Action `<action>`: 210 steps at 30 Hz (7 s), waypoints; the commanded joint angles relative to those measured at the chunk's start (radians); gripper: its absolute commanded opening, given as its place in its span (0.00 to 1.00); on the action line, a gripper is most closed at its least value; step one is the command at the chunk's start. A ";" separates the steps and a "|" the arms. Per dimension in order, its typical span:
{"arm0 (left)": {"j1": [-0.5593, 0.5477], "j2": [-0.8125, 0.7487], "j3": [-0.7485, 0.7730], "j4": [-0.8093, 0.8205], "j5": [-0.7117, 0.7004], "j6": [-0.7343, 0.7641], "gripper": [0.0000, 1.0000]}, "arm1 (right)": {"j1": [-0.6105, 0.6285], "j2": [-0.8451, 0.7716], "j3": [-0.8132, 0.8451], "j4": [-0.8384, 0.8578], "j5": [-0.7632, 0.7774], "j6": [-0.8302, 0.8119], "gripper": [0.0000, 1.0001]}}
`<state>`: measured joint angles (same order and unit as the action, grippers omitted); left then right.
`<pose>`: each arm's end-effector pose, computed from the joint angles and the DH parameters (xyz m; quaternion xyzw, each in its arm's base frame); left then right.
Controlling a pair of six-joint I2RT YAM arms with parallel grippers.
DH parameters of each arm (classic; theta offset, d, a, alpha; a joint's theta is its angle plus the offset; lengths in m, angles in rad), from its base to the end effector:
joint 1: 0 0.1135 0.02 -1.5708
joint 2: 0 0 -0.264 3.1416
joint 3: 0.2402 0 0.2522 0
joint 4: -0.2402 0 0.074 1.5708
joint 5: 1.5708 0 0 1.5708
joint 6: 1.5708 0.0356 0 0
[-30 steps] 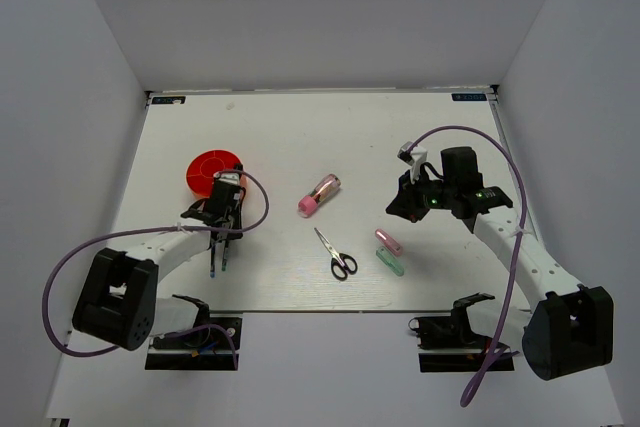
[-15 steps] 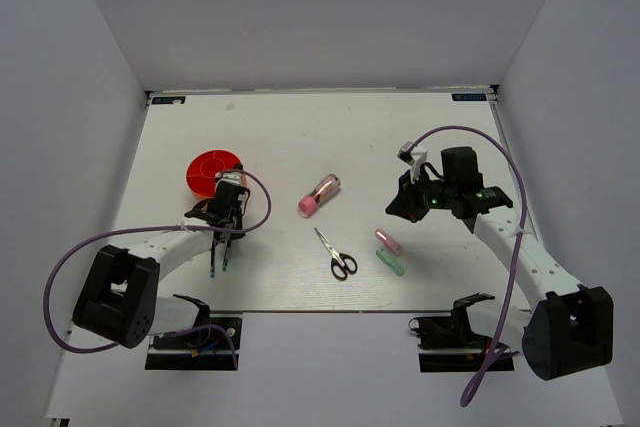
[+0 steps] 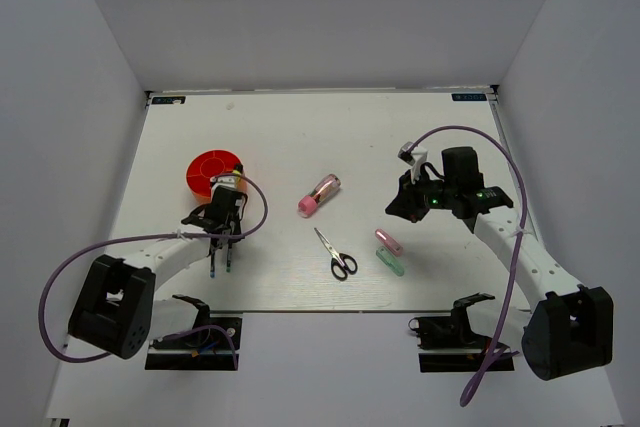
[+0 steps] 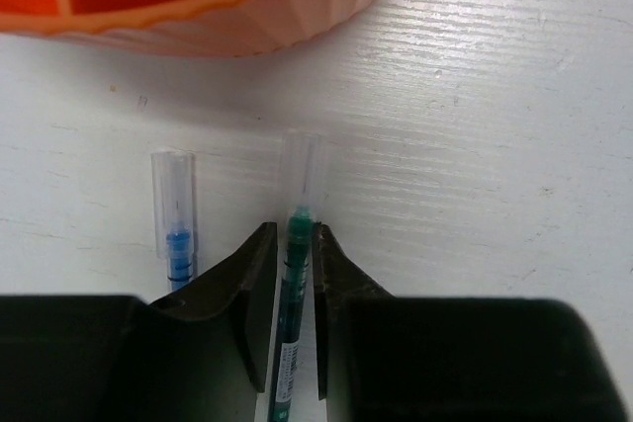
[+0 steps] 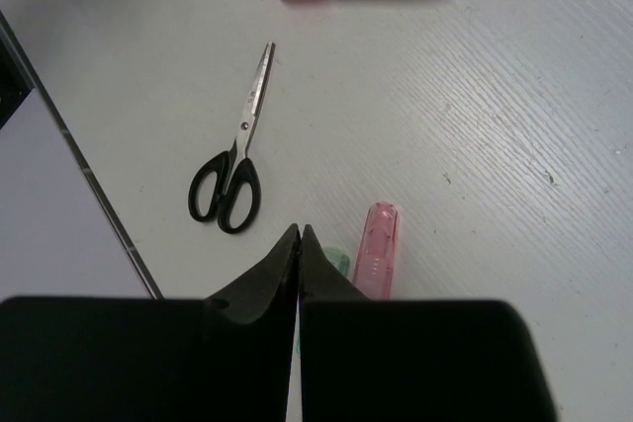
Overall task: Sort the stationery into containers
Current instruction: Pick up the pen from the center of the board, then place the pen in the storage box, then pick up the pen from the center of the board.
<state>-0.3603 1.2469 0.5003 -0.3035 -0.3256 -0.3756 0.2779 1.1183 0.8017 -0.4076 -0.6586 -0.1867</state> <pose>0.2006 -0.0634 0.1480 -0.0490 0.9532 0.0548 0.2933 0.2177 0.0847 0.2640 -0.3279 0.8090 0.3122 0.3749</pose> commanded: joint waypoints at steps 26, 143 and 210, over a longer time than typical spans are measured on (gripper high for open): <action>-0.032 -0.204 0.041 -0.197 0.105 -0.078 0.00 | -0.013 -0.029 -0.009 0.027 -0.044 0.012 0.01; 0.365 -0.409 0.288 -0.102 0.231 0.012 0.23 | -0.016 0.092 0.011 0.001 -0.047 -0.030 0.82; 0.274 -0.158 -0.029 -0.006 0.175 0.271 0.43 | -0.068 0.074 -0.001 0.023 -0.055 0.029 0.15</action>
<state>-0.0818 1.0939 0.4717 -0.3489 -0.1471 -0.0994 0.2150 1.1973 0.8017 -0.4084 -0.6853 -0.1642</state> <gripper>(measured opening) 0.427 0.149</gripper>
